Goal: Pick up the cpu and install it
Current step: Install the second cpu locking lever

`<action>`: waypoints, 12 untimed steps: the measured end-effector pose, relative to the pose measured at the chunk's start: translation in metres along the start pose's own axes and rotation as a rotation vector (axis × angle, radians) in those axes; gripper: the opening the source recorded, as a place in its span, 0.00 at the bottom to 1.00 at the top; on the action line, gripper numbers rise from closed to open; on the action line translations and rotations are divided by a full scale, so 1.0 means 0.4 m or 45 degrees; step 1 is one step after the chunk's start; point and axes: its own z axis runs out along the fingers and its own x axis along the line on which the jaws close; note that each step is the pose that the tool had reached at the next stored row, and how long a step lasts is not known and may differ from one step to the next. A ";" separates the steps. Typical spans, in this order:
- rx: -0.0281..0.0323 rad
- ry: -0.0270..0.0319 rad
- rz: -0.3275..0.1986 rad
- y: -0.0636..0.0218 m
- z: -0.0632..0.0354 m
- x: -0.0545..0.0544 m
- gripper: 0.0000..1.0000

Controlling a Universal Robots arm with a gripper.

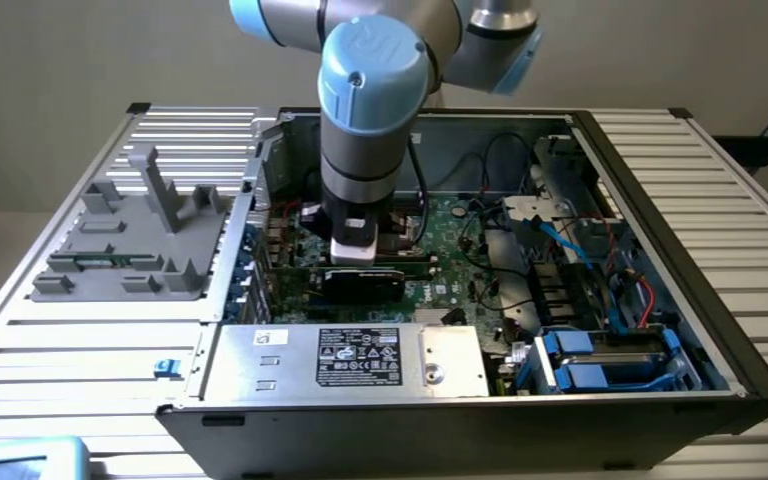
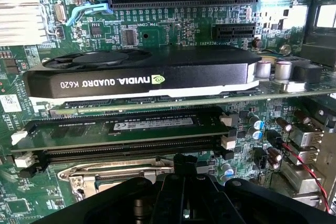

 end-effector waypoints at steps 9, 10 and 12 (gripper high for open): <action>0.0036 -0.0013 0.002 -0.005 0.007 0.000 0.11; 0.0037 -0.0015 0.002 -0.006 0.008 0.000 0.11; 0.0039 -0.0019 0.002 -0.007 0.011 0.000 0.11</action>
